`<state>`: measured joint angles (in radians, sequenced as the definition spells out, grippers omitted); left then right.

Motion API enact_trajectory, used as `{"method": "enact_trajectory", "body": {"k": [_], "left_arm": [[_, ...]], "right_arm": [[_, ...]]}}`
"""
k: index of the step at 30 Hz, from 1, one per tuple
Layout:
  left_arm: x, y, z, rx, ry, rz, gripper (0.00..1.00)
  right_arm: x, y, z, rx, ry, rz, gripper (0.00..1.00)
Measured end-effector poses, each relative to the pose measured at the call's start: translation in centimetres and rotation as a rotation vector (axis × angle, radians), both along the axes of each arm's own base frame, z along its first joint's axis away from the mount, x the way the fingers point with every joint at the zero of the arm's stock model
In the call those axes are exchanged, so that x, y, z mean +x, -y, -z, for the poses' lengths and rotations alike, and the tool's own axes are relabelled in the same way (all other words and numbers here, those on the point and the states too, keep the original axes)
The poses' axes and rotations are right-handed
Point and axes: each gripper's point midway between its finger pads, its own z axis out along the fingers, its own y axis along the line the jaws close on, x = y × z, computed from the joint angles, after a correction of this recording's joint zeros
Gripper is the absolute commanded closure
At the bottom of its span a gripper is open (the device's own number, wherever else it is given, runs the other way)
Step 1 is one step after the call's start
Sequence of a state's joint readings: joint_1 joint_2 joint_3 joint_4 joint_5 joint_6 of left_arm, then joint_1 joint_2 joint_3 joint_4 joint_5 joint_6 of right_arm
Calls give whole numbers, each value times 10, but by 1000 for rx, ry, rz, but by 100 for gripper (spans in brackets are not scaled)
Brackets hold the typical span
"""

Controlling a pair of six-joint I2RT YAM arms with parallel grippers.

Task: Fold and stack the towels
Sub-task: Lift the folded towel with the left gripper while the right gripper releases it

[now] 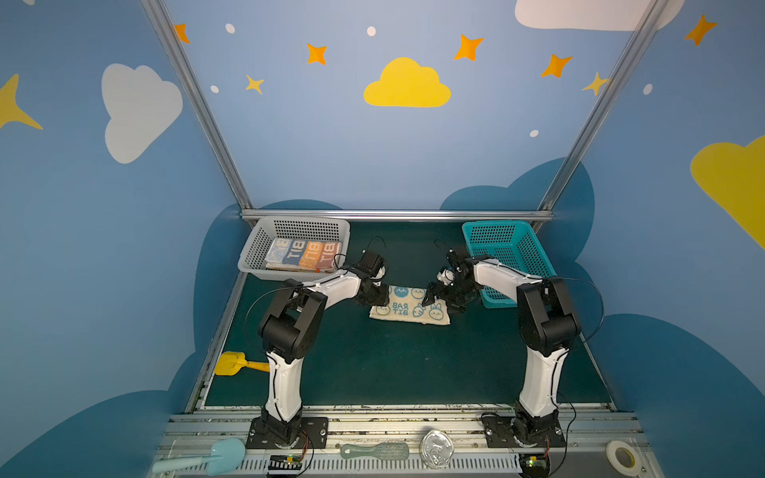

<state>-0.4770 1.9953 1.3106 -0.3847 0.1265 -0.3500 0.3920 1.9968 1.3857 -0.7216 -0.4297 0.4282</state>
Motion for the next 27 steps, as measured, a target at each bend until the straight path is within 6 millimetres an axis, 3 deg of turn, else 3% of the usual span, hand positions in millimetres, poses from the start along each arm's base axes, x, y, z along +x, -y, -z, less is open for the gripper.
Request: {"method": "enact_trajectory", "body": {"k": [6,12,21,27], "left_arm": [[1,-2,1,12,8,2,73],[-2,0,3,11,5,8,95],[-6,-10,-3,91,-18,27,97],[8,-23,-41,185,27,48,97]], "right_arm": [[0,-2,0,2,3,-3,11],[0,-3,0,5,6,-5,12],[0,-4,-3,7,3,-11,11],[10,-18,-26,38,46,-35,11]]}}
